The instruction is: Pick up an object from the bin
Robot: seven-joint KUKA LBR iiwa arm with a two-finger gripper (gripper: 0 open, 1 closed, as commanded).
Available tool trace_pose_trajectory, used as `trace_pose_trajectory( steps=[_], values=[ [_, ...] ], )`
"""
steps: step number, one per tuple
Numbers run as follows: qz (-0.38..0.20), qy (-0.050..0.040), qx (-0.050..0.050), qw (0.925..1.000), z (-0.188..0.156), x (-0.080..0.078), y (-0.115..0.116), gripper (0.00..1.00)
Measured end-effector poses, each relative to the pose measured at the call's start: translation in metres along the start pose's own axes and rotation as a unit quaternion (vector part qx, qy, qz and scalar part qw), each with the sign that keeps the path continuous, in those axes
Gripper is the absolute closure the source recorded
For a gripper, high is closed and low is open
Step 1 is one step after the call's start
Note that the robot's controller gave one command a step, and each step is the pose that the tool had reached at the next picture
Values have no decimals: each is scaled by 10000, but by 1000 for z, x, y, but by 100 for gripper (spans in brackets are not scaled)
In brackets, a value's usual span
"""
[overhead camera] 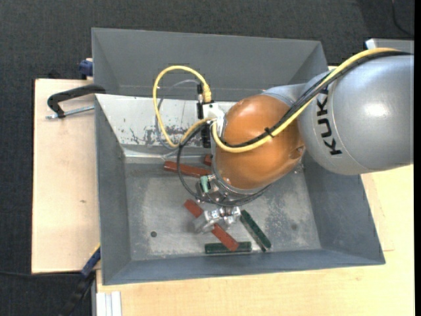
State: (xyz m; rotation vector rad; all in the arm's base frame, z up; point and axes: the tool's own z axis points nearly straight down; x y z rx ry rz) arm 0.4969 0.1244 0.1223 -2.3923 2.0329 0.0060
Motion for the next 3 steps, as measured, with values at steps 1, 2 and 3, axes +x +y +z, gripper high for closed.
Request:
trace_pose_trajectory(
  steps=[1, 2, 3],
  values=[
    [83, 0, 54, 10000, -29, -7, -14, 100],
    [154, 7, 15, 9999, 2, 0, -15, 100],
    [294, 4, 18, 9996, -93, -9, -17, 100]
  ],
)
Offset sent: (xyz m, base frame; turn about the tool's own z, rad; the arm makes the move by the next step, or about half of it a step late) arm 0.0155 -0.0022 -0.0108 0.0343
